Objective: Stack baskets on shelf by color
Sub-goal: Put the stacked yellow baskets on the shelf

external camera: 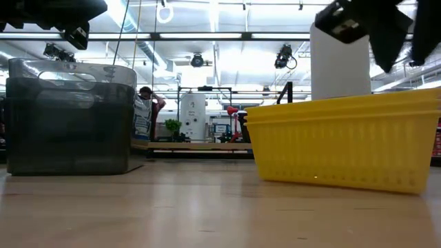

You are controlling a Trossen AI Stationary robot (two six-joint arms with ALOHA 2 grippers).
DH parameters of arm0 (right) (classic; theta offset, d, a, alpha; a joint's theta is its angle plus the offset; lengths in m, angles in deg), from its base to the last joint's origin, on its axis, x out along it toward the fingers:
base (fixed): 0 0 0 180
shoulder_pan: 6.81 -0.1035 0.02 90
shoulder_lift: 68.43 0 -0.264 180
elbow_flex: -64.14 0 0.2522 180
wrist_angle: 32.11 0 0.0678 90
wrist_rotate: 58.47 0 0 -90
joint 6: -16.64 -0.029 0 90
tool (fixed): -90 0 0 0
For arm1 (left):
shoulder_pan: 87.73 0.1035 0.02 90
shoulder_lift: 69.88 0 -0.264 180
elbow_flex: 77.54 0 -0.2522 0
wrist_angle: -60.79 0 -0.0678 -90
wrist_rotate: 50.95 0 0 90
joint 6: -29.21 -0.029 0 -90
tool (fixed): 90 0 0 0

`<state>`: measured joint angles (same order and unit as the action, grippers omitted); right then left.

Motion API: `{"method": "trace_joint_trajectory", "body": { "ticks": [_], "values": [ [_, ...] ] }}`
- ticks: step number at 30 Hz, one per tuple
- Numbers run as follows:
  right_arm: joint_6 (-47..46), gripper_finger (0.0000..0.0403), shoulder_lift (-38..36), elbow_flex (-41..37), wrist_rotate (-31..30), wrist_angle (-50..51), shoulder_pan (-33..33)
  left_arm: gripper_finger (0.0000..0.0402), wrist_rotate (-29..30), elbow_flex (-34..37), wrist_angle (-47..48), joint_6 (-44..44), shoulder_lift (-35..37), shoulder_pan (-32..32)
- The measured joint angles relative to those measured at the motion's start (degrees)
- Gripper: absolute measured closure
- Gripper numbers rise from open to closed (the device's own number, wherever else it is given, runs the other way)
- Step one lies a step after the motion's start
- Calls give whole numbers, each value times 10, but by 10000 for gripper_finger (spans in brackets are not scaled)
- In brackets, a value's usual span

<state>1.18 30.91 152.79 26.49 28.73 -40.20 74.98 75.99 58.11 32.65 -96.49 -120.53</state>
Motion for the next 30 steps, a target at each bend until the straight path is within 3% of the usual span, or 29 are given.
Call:
{"method": "trace_joint_trajectory", "body": {
  "ticks": [5,11,16,19,30],
  "values": [
    [-4,270,29,12,21,9,-9,370,0,0,0,0,0,0],
    [71,244,58,61,11,82,-23,366,0,0,0,0,0,0],
    [156,243,71,62,-7,141,-30,373,0,0,0,0,0,0],
    [193,243,78,61,-32,150,-31,376,0,0,0,0,0,0],
    [300,255,136,61,-35,156,-7,366,0,0,1,0,0,0]
  ]
}}
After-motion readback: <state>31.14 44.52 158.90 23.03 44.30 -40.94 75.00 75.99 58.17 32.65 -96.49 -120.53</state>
